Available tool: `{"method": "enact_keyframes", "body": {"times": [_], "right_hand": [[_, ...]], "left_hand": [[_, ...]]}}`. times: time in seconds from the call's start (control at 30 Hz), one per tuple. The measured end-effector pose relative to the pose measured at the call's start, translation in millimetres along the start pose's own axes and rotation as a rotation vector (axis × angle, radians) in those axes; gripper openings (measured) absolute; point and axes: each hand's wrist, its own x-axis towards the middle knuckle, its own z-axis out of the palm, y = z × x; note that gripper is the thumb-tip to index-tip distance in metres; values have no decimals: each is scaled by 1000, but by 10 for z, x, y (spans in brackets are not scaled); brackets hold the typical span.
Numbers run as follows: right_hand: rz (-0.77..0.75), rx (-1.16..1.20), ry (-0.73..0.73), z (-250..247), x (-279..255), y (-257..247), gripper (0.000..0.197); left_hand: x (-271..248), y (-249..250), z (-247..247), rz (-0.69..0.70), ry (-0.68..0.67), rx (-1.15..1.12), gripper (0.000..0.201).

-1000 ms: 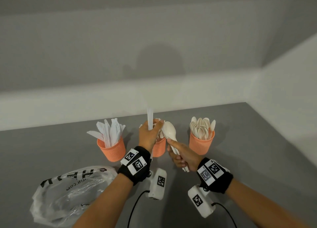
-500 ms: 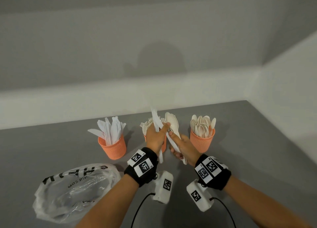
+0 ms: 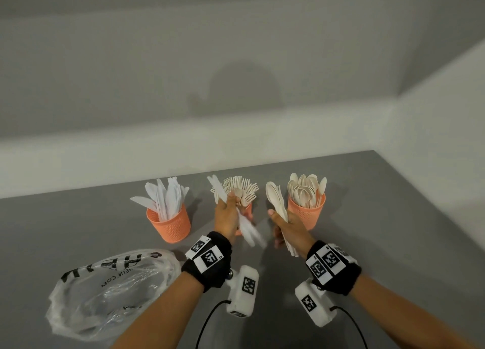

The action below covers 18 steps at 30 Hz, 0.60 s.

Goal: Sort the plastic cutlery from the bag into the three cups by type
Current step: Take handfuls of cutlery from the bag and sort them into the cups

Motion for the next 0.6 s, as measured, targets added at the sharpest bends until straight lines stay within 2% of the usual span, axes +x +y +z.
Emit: {"method": "enact_keyframes", "body": {"times": [0.1,0.17,0.23,0.3,0.37,0.43,0.53,0.6], "right_hand": [[36,-18,-54,-44,16,18,18],[88,46,-98,-31,53,-6,23],[155,141,-154,19,116,-67,29],[203,242,-242,110,182,-147,33],[223,314,-327,232,234,-231,37],[232,351,-385,367,264,-316,39],[276,368,-445,571,278,-435,42],[275,375,-463,644,263,-458,41]], "left_hand": [[65,-65,-178,36,22,115,35],[81,20,-303,107,55,218,42],[111,238,-435,172,152,256,47],[151,534,-574,212,290,180,47],[185,845,-724,284,381,45,45],[211,1104,-882,371,467,4,45],[261,1326,-1092,462,546,-44,45],[314,1297,-1167,486,579,-39,47]]}}
